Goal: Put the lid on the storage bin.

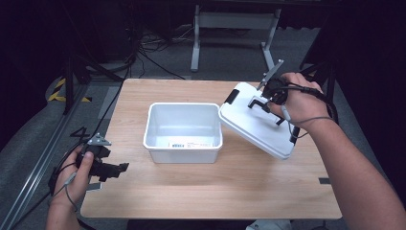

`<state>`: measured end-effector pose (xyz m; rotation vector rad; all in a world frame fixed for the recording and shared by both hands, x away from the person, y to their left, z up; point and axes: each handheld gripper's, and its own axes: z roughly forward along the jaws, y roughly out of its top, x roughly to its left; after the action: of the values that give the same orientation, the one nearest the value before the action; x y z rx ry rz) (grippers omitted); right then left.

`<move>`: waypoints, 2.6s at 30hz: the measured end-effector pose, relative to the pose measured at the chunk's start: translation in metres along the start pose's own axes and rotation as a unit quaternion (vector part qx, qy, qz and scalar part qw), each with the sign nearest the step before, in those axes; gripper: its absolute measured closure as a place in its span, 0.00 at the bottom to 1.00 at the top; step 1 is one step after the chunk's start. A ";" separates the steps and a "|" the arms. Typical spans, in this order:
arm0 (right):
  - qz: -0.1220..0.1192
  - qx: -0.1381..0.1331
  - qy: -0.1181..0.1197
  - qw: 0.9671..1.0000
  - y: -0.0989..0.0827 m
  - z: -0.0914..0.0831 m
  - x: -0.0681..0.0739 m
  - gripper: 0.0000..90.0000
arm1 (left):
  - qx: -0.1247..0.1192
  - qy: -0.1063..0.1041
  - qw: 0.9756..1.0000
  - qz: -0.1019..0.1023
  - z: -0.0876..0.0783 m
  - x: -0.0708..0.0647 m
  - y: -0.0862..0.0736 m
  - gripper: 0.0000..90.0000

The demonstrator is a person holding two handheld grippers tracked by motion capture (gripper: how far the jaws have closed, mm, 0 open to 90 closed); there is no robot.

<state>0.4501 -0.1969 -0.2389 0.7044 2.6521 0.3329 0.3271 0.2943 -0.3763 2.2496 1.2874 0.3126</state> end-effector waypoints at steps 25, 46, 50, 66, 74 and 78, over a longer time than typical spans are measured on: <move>-0.098 -0.035 0.011 0.995 0.086 -0.014 0.040 0.93 | 0.002 -0.004 1.000 0.005 0.004 -0.005 0.000 0.18; -0.166 -0.056 0.030 0.984 0.150 -0.005 0.073 0.94 | 0.006 0.004 1.000 -0.002 -0.002 -0.009 -0.016 0.18; -0.182 -0.058 0.035 0.981 0.163 0.001 0.083 0.94 | 0.004 0.004 1.000 -0.005 -0.001 -0.009 -0.016 0.18; -0.214 -0.037 0.035 0.976 0.183 0.030 0.101 0.94 | 0.009 0.000 1.000 0.005 0.001 -0.008 -0.012 0.18; -0.231 -0.029 0.036 0.972 0.187 0.041 0.106 0.94 | 0.011 0.002 1.000 0.002 0.002 -0.007 -0.012 0.18; -0.242 -0.028 0.037 0.969 0.188 0.047 0.112 0.94 | 0.010 0.000 1.000 0.001 0.002 -0.008 -0.012 0.18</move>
<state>0.4599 0.0263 -0.2545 0.0131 2.7592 0.2967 0.3151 0.2916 -0.3842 2.2687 1.2930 0.3023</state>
